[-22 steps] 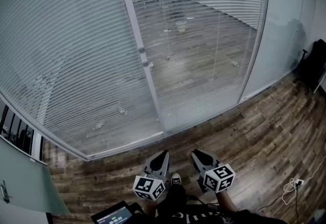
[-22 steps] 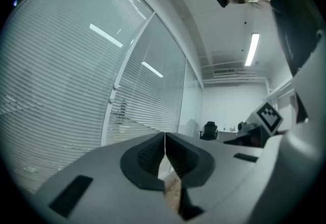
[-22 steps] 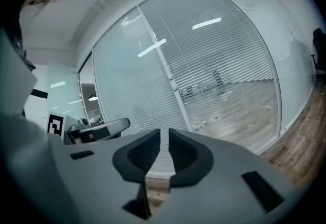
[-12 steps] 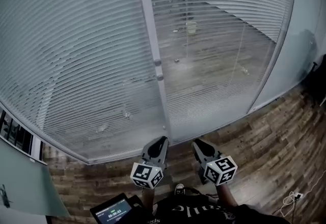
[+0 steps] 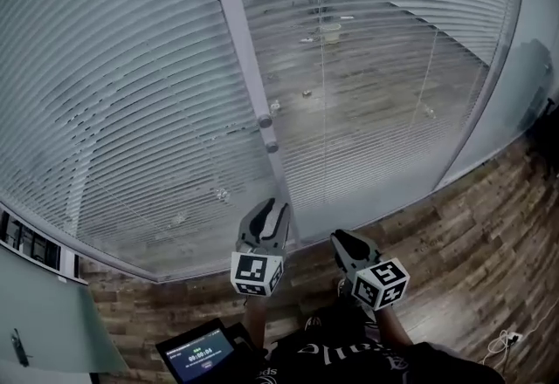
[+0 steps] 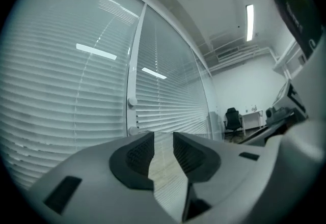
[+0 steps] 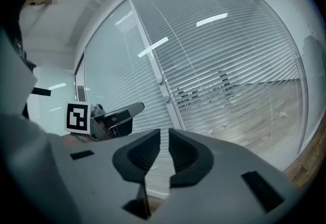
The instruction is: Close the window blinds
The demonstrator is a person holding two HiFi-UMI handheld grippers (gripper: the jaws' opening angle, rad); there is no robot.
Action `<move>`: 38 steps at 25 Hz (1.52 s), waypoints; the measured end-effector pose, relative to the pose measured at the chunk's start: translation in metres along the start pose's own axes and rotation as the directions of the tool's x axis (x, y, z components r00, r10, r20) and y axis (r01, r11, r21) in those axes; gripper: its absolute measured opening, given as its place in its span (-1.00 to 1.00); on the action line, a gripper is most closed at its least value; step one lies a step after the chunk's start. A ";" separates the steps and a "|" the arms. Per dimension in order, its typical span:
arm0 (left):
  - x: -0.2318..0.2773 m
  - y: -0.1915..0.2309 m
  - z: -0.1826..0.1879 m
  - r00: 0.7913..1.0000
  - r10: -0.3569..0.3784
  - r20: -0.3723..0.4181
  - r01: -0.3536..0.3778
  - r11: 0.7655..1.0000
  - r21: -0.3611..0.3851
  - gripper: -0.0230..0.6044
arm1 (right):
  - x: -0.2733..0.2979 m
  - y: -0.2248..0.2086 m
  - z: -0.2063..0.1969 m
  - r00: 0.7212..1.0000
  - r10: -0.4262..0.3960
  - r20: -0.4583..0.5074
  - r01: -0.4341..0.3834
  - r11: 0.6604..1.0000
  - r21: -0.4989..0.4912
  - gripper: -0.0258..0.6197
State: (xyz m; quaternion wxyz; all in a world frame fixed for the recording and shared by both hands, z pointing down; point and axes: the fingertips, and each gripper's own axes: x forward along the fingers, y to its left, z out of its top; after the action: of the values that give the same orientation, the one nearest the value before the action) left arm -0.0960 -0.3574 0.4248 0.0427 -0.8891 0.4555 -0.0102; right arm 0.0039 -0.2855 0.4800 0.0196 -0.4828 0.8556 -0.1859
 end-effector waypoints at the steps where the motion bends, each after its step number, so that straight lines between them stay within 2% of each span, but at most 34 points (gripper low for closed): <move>1: 0.012 0.006 -0.001 0.999 0.031 -0.010 -0.031 0.999 0.033 -0.60 | 0.006 -0.008 0.003 1.000 0.012 -0.007 -0.012 1.000 -0.004 -0.73; 4: 0.046 0.026 -0.003 0.987 0.155 -0.049 -0.146 0.978 0.149 -0.59 | 0.022 -0.031 0.019 0.998 0.059 -0.022 -0.059 0.998 -0.021 -0.73; 6: 0.072 0.035 -0.002 0.970 0.230 -0.078 -0.207 0.951 0.231 -0.59 | 0.031 -0.049 0.034 0.996 0.088 -0.022 -0.089 0.996 -0.030 -0.73; 8: 0.102 0.040 0.000 0.951 0.295 -0.097 -0.251 0.913 0.322 -0.58 | 0.042 -0.072 0.048 0.993 0.111 -0.025 -0.112 0.993 -0.038 -0.73; 10: 0.126 0.050 -0.003 0.926 0.358 -0.119 -0.278 0.860 0.428 -0.52 | 0.056 -0.090 0.056 0.990 0.137 -0.036 -0.139 0.989 -0.042 -0.73; 11: 0.134 0.057 -0.007 0.910 0.391 -0.135 -0.281 0.824 0.492 -0.48 | 0.063 -0.094 0.058 0.988 0.152 -0.040 -0.154 0.987 -0.043 -0.73; 14: 0.149 0.075 -0.014 0.863 0.477 -0.165 -0.248 0.686 0.684 -0.46 | 0.080 -0.100 0.065 0.980 0.194 -0.051 -0.196 0.980 -0.040 -0.73; 15: 0.153 0.079 -0.013 0.855 0.491 -0.170 -0.230 0.651 0.724 -0.46 | 0.084 -0.102 0.067 0.977 0.206 -0.058 -0.208 0.977 -0.038 -0.73; 16: 0.157 0.082 -0.013 0.850 0.496 -0.178 -0.212 0.631 0.746 -0.46 | 0.090 -0.104 0.069 0.974 0.217 -0.067 -0.220 0.975 -0.037 -0.73; 17: 0.162 0.085 -0.013 0.848 0.496 -0.187 -0.198 0.624 0.756 -0.46 | 0.095 -0.105 0.071 0.971 0.228 -0.074 -0.231 0.972 -0.037 -0.73; 19: 0.168 0.090 -0.013 0.846 0.497 -0.192 -0.194 0.623 0.758 -0.49 | 0.105 -0.107 0.075 0.965 0.249 -0.084 -0.253 0.967 -0.035 -0.73; 20: 0.168 0.092 -0.012 0.848 0.496 -0.187 -0.208 0.635 0.744 -0.50 | 0.109 -0.107 0.076 0.962 0.260 -0.087 -0.264 0.964 -0.033 -0.73; 21: 0.167 0.093 -0.012 0.851 0.492 -0.182 -0.235 0.667 0.707 -0.51 | 0.113 -0.108 0.077 0.959 0.269 -0.088 -0.273 0.962 -0.030 -0.73; 22: 0.166 0.095 -0.010 0.857 0.485 -0.174 -0.278 0.719 0.637 -0.51 | 0.116 -0.109 0.077 0.957 0.275 -0.089 -0.278 0.960 -0.026 -0.73; 23: 0.165 0.097 -0.009 0.864 0.477 -0.161 -0.334 0.783 0.524 -0.51 | 0.119 -0.110 0.077 0.957 0.277 -0.091 -0.280 0.960 -0.022 -0.73; 24: 0.164 0.100 -0.007 0.872 0.469 -0.141 -0.395 0.843 0.365 -0.52 | 0.122 -0.112 0.076 0.956 0.278 -0.092 -0.280 0.960 -0.016 -0.73; 25: 0.162 0.103 -0.004 0.877 0.468 -0.113 -0.448 0.879 0.161 -0.52 | 0.124 -0.114 0.076 0.956 0.279 -0.093 -0.281 0.960 -0.009 -0.73; 26: 0.158 0.106 -0.002 0.877 0.473 -0.081 -0.478 0.875 -0.070 -0.52 | 0.125 -0.115 0.076 0.955 0.282 -0.094 -0.283 0.959 -0.001 -0.73; 27: 0.155 0.110 -0.002 0.873 0.485 -0.048 -0.474 0.824 -0.311 -0.52 | 0.126 -0.115 0.075 0.953 0.287 -0.094 -0.288 0.958 0.006 -0.73; 28: 0.151 0.114 -0.003 0.866 0.500 -0.014 -0.426 0.722 -0.545 -0.52 | 0.126 -0.114 0.075 0.952 0.292 -0.093 -0.292 0.956 0.012 -0.73; 29: 0.149 0.117 -0.006 0.858 0.514 0.020 -0.328 0.577 -0.748 -0.53 | 0.127 -0.114 0.075 0.950 0.297 -0.094 -0.296 0.955 0.015 -0.73; 30: 0.148 0.118 -0.010 0.850 0.525 0.054 -0.203 0.419 -0.885 -0.53 | 0.127 -0.114 0.074 0.950 0.299 -0.095 -0.299 0.954 0.016 -0.73; 31: 0.148 0.119 -0.011 0.844 0.531 0.079 -0.105 0.307 -0.946 -0.53 | 0.127 -0.115 0.074 0.949 0.299 -0.097 -0.299 0.954 0.015 -0.73; 32: 0.149 0.119 -0.011 0.845 0.528 0.092 -0.076 0.287 -0.955 -0.53 | 0.127 -0.116 0.073 0.949 0.298 -0.100 -0.298 0.954 0.013 -0.73; 33: 0.149 0.118 -0.009 0.854 0.513 0.091 -0.120 0.364 -0.924 -0.53 | 0.127 -0.118 0.073 0.950 0.296 -0.103 -0.297 0.955 0.011 -0.73; 34: 0.149 0.116 -0.006 0.866 0.494 0.075 -0.215 0.504 -0.836 -0.53 | 0.127 -0.119 0.072 0.950 0.294 -0.105 -0.295 0.956 0.011 -0.73; 35: 0.149 0.111 -0.002 0.877 0.478 0.046 -0.326 0.663 -0.674 -0.53 | 0.126 -0.120 0.071 0.950 0.292 -0.108 -0.292 0.956 0.012 -0.73; 36: 0.150 0.104 0.001 0.884 0.467 0.009 -0.416 0.797 -0.438 -0.47 | 0.126 -0.122 0.070 0.951 0.289 -0.110 -0.289 0.957 0.014 -0.73; 37: 0.153 0.097 0.003 0.887 0.461 -0.030 -0.460 0.874 -0.154 -0.38 | 0.125 -0.123 0.069 0.951 0.287 -0.111 -0.287 0.958 0.017 -0.73; 38: 0.157 0.089 0.004 0.884 0.461 -0.070 -0.450 0.883 0.131 -0.34 | 0.125 -0.124 0.069 0.952 0.286 -0.111 -0.286 0.958 0.019 -0.73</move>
State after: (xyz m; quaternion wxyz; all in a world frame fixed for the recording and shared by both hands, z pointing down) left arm -0.0760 -0.5367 0.4104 0.0704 -0.7517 0.6521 -0.0692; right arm 0.0538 -0.4679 0.4760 -0.0014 -0.3427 0.9159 -0.2090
